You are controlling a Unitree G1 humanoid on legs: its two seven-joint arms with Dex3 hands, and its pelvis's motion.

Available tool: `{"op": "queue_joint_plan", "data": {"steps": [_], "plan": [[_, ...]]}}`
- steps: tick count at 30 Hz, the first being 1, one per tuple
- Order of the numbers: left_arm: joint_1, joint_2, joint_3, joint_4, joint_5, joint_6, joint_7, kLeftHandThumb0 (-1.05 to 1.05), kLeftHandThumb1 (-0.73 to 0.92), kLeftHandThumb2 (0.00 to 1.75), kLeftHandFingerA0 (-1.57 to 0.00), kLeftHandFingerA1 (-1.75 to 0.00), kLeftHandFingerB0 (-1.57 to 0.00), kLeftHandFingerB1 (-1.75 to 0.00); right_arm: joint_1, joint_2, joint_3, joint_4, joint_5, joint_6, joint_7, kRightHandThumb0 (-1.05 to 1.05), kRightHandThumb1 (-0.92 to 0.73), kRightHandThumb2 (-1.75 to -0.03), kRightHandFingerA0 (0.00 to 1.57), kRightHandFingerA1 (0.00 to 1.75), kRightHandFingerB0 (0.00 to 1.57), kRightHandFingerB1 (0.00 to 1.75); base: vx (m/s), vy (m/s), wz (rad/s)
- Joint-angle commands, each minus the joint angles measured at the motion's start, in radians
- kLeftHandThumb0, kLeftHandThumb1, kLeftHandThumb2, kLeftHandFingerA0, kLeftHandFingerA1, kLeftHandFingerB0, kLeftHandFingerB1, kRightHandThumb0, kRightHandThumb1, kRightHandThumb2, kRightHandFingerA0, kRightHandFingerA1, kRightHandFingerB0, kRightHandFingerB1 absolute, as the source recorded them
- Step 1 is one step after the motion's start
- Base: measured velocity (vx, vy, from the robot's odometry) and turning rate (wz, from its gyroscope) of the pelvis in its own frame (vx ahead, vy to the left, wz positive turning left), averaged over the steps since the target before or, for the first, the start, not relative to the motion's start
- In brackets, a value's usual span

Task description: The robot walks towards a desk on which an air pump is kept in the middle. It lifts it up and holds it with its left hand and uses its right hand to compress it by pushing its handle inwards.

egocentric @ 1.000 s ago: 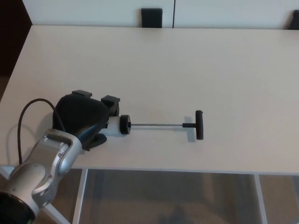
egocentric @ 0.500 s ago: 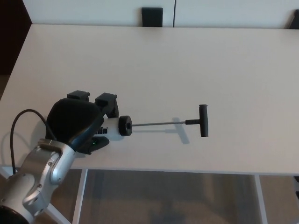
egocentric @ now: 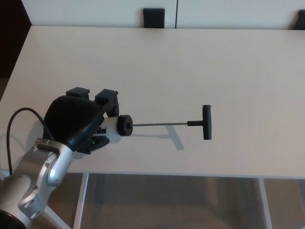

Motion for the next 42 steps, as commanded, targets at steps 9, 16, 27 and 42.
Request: {"op": "queue_joint_plan", "data": {"steps": [9,16,27,42], "plan": [[-0.016,0.129,0.091,-0.129,-0.056,-0.123,-0.031,0.00,0.64,0.59,-0.67,-1.75,-0.39,-1.70,0.834,-0.127,-0.428,-0.836,0.622,-0.281,0.526,-0.64,-0.65,-1.03,0.39,0.56,0.24,0.47,0.00,0.000,0.00],[-0.009,0.146,0.096,-0.167,-0.057,-0.123,-0.052,-0.01,0.67,0.54,-0.64,-1.75,-0.43,-1.55,0.660,0.035,-0.468,-1.010,0.775,-0.458,0.280,-0.72,-0.84,-0.65,0.26,0.35,0.29,0.32,0.00,0.000,0.00],[-0.019,0.151,0.095,-0.267,-0.041,-0.096,-0.110,-0.01,0.66,0.52,-0.65,-1.75,-0.43,-1.52,-0.003,0.042,-0.294,-1.154,0.505,-0.056,-0.137,-0.79,-0.67,-1.06,0.02,0.29,0.11,0.29,0.00,0.000,0.00],[-0.050,0.144,0.089,-0.280,-0.036,-0.076,-0.142,0.01,0.63,0.49,-0.68,-1.74,-0.52,-1.43,-0.574,0.235,-0.028,-0.956,0.226,0.258,-0.225,-0.89,-0.77,-1.11,0.08,0.17,0.08,0.13,0.00,0.000,0.00]]}}
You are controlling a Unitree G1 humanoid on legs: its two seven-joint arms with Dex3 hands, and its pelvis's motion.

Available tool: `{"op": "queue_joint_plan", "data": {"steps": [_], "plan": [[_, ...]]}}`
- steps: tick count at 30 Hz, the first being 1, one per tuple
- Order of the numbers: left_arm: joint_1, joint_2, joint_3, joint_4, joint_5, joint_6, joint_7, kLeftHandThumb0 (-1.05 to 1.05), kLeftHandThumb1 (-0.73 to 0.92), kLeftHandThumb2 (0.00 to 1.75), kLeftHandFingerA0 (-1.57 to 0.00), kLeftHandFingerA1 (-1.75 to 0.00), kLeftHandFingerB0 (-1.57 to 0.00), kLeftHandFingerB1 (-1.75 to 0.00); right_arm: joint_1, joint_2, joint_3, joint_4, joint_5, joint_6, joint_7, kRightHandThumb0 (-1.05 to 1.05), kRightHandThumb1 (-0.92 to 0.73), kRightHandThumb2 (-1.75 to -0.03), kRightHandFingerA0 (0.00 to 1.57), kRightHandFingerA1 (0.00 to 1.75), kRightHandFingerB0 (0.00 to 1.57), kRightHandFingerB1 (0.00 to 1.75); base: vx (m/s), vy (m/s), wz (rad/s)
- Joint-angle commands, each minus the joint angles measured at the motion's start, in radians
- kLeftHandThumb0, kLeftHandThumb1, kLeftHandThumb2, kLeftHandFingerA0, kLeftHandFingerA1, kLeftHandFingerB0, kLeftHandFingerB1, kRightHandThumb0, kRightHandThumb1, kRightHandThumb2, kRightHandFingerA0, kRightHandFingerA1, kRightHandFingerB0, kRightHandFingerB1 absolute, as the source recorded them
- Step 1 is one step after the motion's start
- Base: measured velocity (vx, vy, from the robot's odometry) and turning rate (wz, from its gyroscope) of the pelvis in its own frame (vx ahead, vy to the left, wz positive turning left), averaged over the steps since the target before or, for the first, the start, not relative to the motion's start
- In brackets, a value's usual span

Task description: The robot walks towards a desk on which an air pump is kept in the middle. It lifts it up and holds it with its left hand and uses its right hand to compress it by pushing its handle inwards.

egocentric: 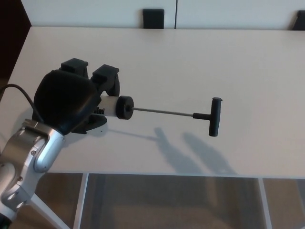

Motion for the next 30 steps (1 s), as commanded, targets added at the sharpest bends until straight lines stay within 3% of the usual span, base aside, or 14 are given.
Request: {"op": "queue_joint_plan", "data": {"steps": [1,2,4,5,15,16,19,20,21,22,26,27,29,30], "plan": [[-0.045,0.061,0.034,-0.073,-0.035,-0.048,-0.105,0.01,0.63,0.49,-0.68,-1.74,-0.52,-1.43,-0.473,0.147,0.159,0.034,-0.087,0.294,-0.266,-0.89,-0.77,-1.11,0.08,0.17,0.08,0.13,0.00,0.000,0.00],[-0.048,0.061,0.033,-0.073,-0.033,-0.045,-0.106,0.01,0.66,0.50,-0.65,-1.73,-0.55,-1.39,-0.494,0.159,0.172,0.051,-0.100,0.303,-0.266,-0.80,-0.75,-1.07,0.06,0.29,0.06,0.23,0.00,0.000,0.00],[-0.050,0.061,0.031,-0.073,-0.029,-0.043,-0.109,0.01,0.66,0.50,-0.65,-1.73,-0.55,-1.39,-0.518,0.174,0.187,0.068,-0.116,0.316,-0.267,-0.80,-0.75,-1.07,0.06,0.29,0.06,0.23,0.00,0.000,0.00],[-0.058,0.058,0.027,-0.063,-0.025,-0.049,-0.102,0.01,0.61,0.48,-0.68,-1.75,-0.60,-1.34,-0.541,0.200,0.203,0.107,-0.125,0.325,-0.276,-0.87,-0.82,-1.14,0.00,0.15,0.00,0.12,0.00,0.000,0.00],[-0.099,0.037,0.015,-0.019,-0.020,-0.034,-0.117,0.00,0.63,0.50,-0.68,-1.75,-0.56,-1.37,-0.672,0.369,0.233,0.425,-0.146,0.283,-0.336,-0.89,-0.88,-1.17,0.00,0.08,0.00,0.06,0.00,0.000,0.00],[-0.106,0.032,0.013,-0.018,-0.014,-0.020,-0.129,0.01,0.60,0.50,-0.77,-1.74,-0.85,-1.03,-0.689,0.402,0.226,0.494,-0.109,0.294,-0.339,-0.91,-0.86,-1.18,0.00,0.06,0.00,0.06,0.00,0.000,0.00],[-0.112,0.028,0.011,-0.015,-0.010,-0.019,-0.133,0.01,0.57,0.51,-0.72,-1.74,-0.82,-0.86,-0.697,0.417,0.221,0.532,-0.107,0.296,-0.343,-0.90,-0.86,-1.18,0.00,0.08,0.00,0.07,0.00,0.000,0.00],[-0.119,0.027,0.010,-0.010,-0.010,-0.023,-0.133,0.01,0.55,0.51,-0.75,-1.70,-0.86,-0.70,-0.710,0.425,0.218,0.596,-0.123,0.295,-0.351,-0.81,-0.92,-0.77,0.00,0.00,0.00,0.00,0.00,0.000,0.00],[-0.121,0.027,0.010,-0.008,-0.010,-0.024,-0.133,0.01,0.55,0.51,-0.75,-1.70,-0.86,-0.70,-0.715,0.427,0.216,0.614,-0.127,0.294,-0.353,-0.81,-0.92,-0.77,0.00,0.00,0.00,0.00,0.00,0.000,0.00],[-0.124,0.026,0.010,-0.007,-0.010,-0.021,-0.136,-0.01,0.54,0.53,-0.80,-1.67,-0.83,-0.62,-0.721,0.429,0.212,0.648,-0.132,0.291,-0.355,-0.94,-0.83,-1.17,0.00,0.06,0.00,0.04,0.00,0.000,0.00],[-0.131,0.024,0.011,-0.009,-0.008,-0.014,-0.149,-0.01,0.53,0.52,-0.78,-1.67,-0.82,-0.68,-0.731,0.434,0.201,0.735,-0.138,0.273,-0.361,-0.94,-0.83,-1.17,0.00,0.06,0.00,0.05,0.00,0.000,0.00],[-0.133,0.024,0.011,-0.007,-0.006,-0.015,-0.148,0.00,0.56,0.51,-0.73,-1.72,-0.80,-0.89,-0.734,0.434,0.197,0.764,-0.136,0.254,-0.356,-0.99,-0.88,-1.18,0.00,0.02,0.00,0.00,0.00,0.000,0.00],[-0.136,0.024,0.013,-0.006,-0.005,-0.014,-0.147,0.01,0.58,0.51,-0.71,-1.75,-0.71,-1.09,-0.738,0.433,0.188,0.811,-0.127,0.226,-0.343,-0.99,-0.87,-1.17,0.00,0.02,0.00,0.00,0.00,0.000,0.00],[-0.136,0.024,0.013,-0.006,-0.005,-0.014,-0.147,0.01,0.58,0.51,-0.71,-1.75,-0.71,-1.09,-0.738,0.433,0.188,0.811,-0.127,0.226,-0.343,-0.99,-0.87,-1.17,0.00,0.02,0.00,0.00,0.00,0.000,0.00]]}}
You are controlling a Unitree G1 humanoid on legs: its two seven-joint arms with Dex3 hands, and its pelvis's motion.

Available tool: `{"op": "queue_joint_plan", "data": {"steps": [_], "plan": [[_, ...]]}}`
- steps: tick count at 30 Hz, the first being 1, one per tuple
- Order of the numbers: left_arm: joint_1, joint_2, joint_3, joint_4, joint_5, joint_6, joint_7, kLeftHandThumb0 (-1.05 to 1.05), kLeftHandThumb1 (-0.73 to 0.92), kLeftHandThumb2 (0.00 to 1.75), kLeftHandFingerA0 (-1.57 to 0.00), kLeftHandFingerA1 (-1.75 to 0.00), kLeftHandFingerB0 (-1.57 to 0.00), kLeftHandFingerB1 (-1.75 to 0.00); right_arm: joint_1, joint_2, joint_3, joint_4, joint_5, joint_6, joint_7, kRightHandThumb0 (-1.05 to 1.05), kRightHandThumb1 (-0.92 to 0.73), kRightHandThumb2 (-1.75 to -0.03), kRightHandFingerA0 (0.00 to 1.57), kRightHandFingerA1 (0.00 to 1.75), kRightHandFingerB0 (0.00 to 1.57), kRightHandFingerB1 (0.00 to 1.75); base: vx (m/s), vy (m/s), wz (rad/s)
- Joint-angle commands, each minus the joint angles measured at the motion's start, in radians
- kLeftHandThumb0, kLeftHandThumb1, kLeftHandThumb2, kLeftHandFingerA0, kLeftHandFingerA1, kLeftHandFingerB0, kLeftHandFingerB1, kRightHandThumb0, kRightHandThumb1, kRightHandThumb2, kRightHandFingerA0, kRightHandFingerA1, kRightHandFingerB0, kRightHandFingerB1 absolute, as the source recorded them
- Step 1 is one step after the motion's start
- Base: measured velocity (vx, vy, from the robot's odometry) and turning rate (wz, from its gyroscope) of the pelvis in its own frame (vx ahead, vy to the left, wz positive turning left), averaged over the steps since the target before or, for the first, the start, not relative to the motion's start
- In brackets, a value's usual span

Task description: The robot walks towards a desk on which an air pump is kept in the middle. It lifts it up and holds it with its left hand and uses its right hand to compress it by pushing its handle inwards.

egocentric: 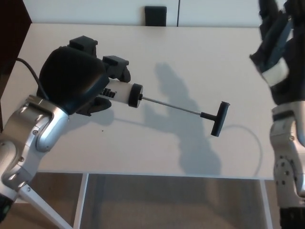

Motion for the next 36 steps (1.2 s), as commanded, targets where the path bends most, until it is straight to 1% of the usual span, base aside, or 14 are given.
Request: {"op": "queue_joint_plan", "data": {"steps": [1,3,4,18,20,21,25,26,28,31,32,33,34,36], "plan": [[-0.031,0.017,0.013,0.013,-0.005,-0.001,-0.054,0.01,0.58,0.51,-0.71,-1.75,-0.71,-1.09,-0.036,0.016,-0.036,0.195,-0.014,-0.009,-0.071,-0.99,-0.87,-1.17,0.00,0.02,0.00,0.00,0.00,0.000,0.00],[-0.031,0.020,0.018,0.013,-0.007,-0.002,-0.057,0.00,0.56,0.48,-0.72,-1.74,-0.68,-1.26,-0.036,0.015,-0.040,0.223,-0.011,-0.016,-0.071,-0.98,-0.86,-1.16,0.00,0.03,0.00,0.00,0.00,0.000,0.00],[-0.033,0.022,0.020,0.013,-0.006,-0.003,-0.058,0.01,0.58,0.51,-0.68,-1.75,-0.52,-1.47,-0.036,0.012,-0.043,0.238,-0.011,-0.024,-0.069,-0.99,-0.85,-1.16,0.00,0.03,0.00,0.00,0.00,0.000,0.00],[-0.057,0.022,0.051,0.028,-0.020,-0.008,-0.082,0.00,0.69,0.50,-0.61,-1.75,-0.43,-1.52,-0.011,0.009,-0.066,0.305,0.001,-0.055,-0.065,-0.94,-0.82,-1.14,0.00,0.05,0.00,0.03,0.00,0.000,0.00],[-0.059,0.020,0.059,0.030,-0.030,-0.005,-0.094,0.01,0.68,0.50,-0.62,-1.75,-0.44,-1.52,-0.001,0.013,-0.063,0.306,0.002,-0.061,-0.062,-0.90,-0.75,-1.02,0.00,0.00,0.00,0.00,0.00,0.000,0.00],[-0.063,0.020,0.061,0.031,-0.032,-0.005,-0.099,-0.03,0.66,0.50,-0.66,-1.75,-0.54,-1.41,0.006,0.015,-0.058,0.300,0.000,-0.064,-0.058,-0.92,-0.80,-1.16,0.00,0.08,0.00,0.07,0.00,0.000,0.00],[-0.071,0.017,0.064,0.037,-0.032,-0.003,-0.106,-0.02,0.66,0.49,-0.66,-1.75,-0.57,-1.37,0.038,0.032,-0.039,0.254,-0.003,-0.070,-0.059,-0.96,-0.81,-1.16,0.00,0.05,0.00,0.04,0.00,0.000,0.00],[-0.075,0.014,0.063,0.041,-0.029,0.001,-0.107,-0.03,0.64,0.51,-0.72,-1.73,-0.74,-1.16,0.050,0.043,-0.030,0.234,0.004,-0.070,-0.054,-0.96,-0.82,-1.15,0.00,0.04,0.00,0.03,0.00,0.000,0.00],[-0.083,0.012,0.061,0.047,-0.022,0.006,-0.107,-0.05,0.62,0.53,-0.69,-1.75,-0.75,-0.98,0.067,0.056,-0.017,0.204,0.014,-0.066,-0.046,-0.97,-0.82,-1.15,0.00,0.03,0.00,0.02,0.00,0.000,0.00],[-0.093,0.012,0.057,0.053,-0.016,0.007,-0.110,-0.03,0.63,0.49,-0.68,-1.74,-0.64,-1.20,0.093,0.073,0.005,0.156,0.022,-0.048,-0.040,-0.96,-0.82,-1.15,0.00,0.04,0.00,0.03,0.00,0.000,0.00],[-0.100,0.013,0.052,0.058,-0.009,0.005,-0.109,-0.02,0.59,0.51,-0.70,-1.74,-0.74,-0.90,0.109,0.082,0.018,0.131,0.021,-0.043,-0.040,-0.95,-0.81,-1.15,0.00,0.05,0.00,0.04,0.00,0.000,0.00],[-0.104,0.013,0.048,0.061,-0.003,0.004,-0.108,-0.02,0.59,0.51,-0.70,-1.74,-0.74,-0.90,0.120,0.089,0.028,0.114,0.019,-0.039,-0.040,-0.95,-0.81,-1.15,0.00,0.05,0.00,0.04,0.00,0.000,0.00],[-0.110,0.013,0.044,0.066,0.003,0.003,-0.105,0.00,0.55,0.53,-0.77,-1.66,-0.81,-0.62,0.133,0.095,0.039,0.098,0.021,-0.033,-0.036,-0.95,-0.83,-1.16,0.00,0.05,0.00,0.04,0.00,0.000,0.00],[-0.118,0.012,0.037,0.074,0.014,0.001,-0.099,-0.01,0.54,0.53,-0.78,-1.65,-0.80,-0.61,0.156,0.106,0.054,0.071,0.026,-0.022,-0.034,-0.93,-0.82,-1.15,0.00,0.06,0.00,0.05,0.00,0.000,0.00]]}}
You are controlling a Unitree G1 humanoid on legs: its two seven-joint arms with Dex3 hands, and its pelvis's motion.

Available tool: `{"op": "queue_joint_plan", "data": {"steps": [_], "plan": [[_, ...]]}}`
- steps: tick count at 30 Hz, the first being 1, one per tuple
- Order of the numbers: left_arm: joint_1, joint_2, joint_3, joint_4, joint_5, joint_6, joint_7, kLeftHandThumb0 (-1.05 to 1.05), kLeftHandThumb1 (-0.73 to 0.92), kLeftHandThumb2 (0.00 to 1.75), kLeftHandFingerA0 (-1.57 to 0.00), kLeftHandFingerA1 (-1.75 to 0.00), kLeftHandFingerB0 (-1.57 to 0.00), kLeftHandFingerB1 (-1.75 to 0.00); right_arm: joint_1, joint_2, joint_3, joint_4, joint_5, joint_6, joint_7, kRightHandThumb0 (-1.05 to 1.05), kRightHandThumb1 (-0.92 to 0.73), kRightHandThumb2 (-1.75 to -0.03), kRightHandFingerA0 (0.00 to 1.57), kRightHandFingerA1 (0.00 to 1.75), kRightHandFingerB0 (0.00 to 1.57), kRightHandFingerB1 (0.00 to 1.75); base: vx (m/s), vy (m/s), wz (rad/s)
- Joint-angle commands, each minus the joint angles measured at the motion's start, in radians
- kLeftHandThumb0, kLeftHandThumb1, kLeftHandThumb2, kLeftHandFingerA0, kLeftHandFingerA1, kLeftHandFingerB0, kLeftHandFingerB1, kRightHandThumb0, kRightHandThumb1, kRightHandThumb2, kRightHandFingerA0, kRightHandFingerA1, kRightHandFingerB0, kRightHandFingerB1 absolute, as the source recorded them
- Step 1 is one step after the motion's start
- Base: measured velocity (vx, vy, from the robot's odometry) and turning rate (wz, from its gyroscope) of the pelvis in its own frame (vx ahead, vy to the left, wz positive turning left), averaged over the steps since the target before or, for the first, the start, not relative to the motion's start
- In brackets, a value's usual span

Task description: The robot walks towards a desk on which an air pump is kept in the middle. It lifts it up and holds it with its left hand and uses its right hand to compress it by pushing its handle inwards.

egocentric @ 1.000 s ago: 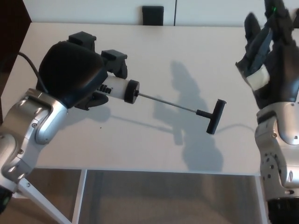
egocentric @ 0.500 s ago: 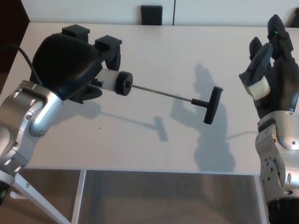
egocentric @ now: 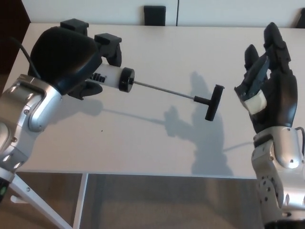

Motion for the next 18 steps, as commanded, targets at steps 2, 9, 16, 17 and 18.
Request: {"op": "queue_joint_plan", "data": {"steps": [2,9,16,17,18], "plan": [[-0.036,0.012,-0.015,0.032,0.033,0.001,-0.002,-0.01,0.54,0.53,-0.78,-1.65,-0.80,-0.61,0.078,0.034,0.051,-0.102,0.024,0.022,0.011,-0.93,-0.82,-1.15,0.00,0.06,0.00,0.05,0.00,0.000,0.00],[-0.078,0.007,-0.024,0.070,0.039,0.012,-0.016,0.00,0.63,0.48,-0.61,-1.75,-0.49,-1.40,0.129,0.039,0.103,-0.148,0.023,0.018,0.012,-0.92,-0.85,-1.16,0.00,0.07,0.00,0.06,0.00,0.000,0.00],[-0.101,0.006,-0.022,0.105,0.031,-0.018,0.015,-0.01,0.64,0.50,-0.65,-1.75,-0.55,-1.37,0.135,0.032,0.110,-0.148,0.032,0.008,0.011,-0.91,-0.83,-1.15,0.00,0.07,0.00,0.07,0.00,0.000,0.00],[-0.102,0.006,-0.022,0.106,0.031,-0.019,0.017,-0.01,0.64,0.50,-0.66,-1.75,-0.54,-1.39,0.133,0.030,0.107,-0.140,0.033,0.003,0.011,-0.92,-0.84,-1.15,0.00,0.06,0.00,0.06,0.00,0.000,0.00],[-0.103,0.005,-0.022,0.107,0.031,-0.020,0.020,-0.01,0.64,0.50,-0.66,-1.75,-0.54,-1.39,0.132,0.028,0.105,-0.130,0.034,-0.001,0.012,-0.92,-0.84,-1.15,0.00,0.06,0.00,0.06,0.00,0.000,0.00]]}}
